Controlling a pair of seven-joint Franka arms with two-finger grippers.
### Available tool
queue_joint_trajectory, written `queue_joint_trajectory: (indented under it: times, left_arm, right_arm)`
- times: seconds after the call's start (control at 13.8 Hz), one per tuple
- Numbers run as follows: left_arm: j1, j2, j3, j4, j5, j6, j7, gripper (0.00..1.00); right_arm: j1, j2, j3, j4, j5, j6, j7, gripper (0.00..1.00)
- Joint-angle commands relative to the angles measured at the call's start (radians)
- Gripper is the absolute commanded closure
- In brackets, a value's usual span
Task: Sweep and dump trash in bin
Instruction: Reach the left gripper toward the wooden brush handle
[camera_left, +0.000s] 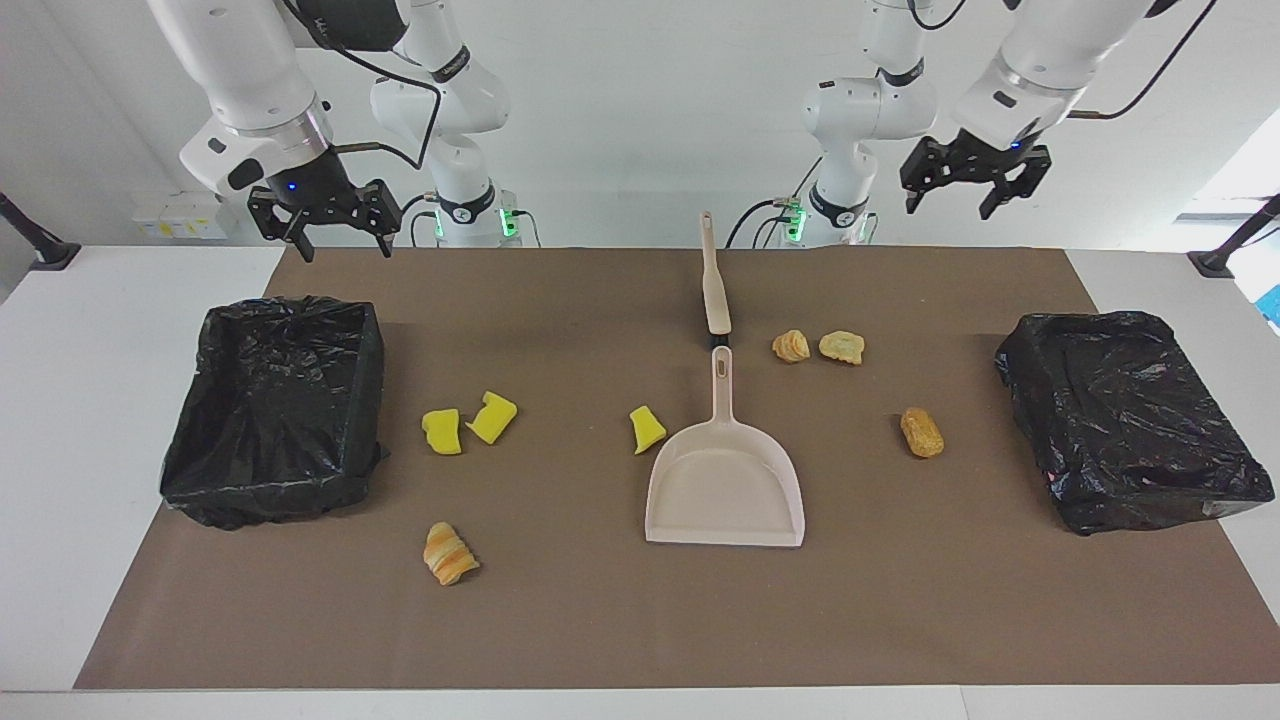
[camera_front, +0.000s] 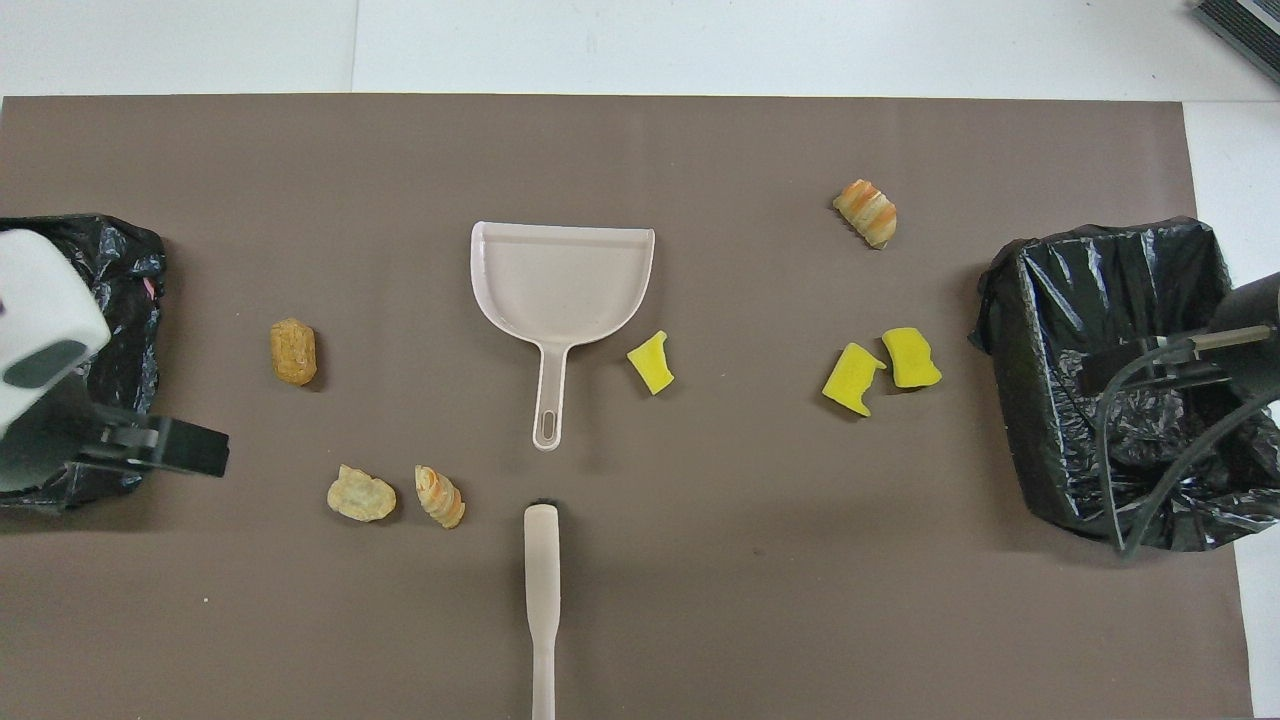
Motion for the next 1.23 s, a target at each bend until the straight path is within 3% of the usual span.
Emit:
queue_joint_trajectory:
  times: [0.0, 0.29, 0.65, 1.16]
  left_arm:
    - [-0.097, -0.202, 0.013, -0.308, -0.036, 0.112, -0.031, 0.0]
    - [-0.298, -0.232, 0.013, -0.485, -0.049, 0.262, -0.294, 0.0]
    - [-0.45, -0.236, 0.013, -0.625, -0.087, 0.403, -0.422, 0.0]
    - [-0.713, -0.198, 0.013, -0.875, -0.087, 0.763, -0.733, 0.0]
  right_arm:
    - [-0.002, -0.033, 0.003, -0.046, 0.021, 0.023, 0.008, 0.0]
    - [-0.002, -0.041, 0.003, -0.069, 0.021, 0.023, 0.007, 0.0]
    - [-0.002, -0.055, 0.012, -0.089, 0.021, 0.025, 0.01, 0.0]
    - [-0.002, -0.056, 0.023, -0.091, 0.021, 0.025, 0.015, 0.0]
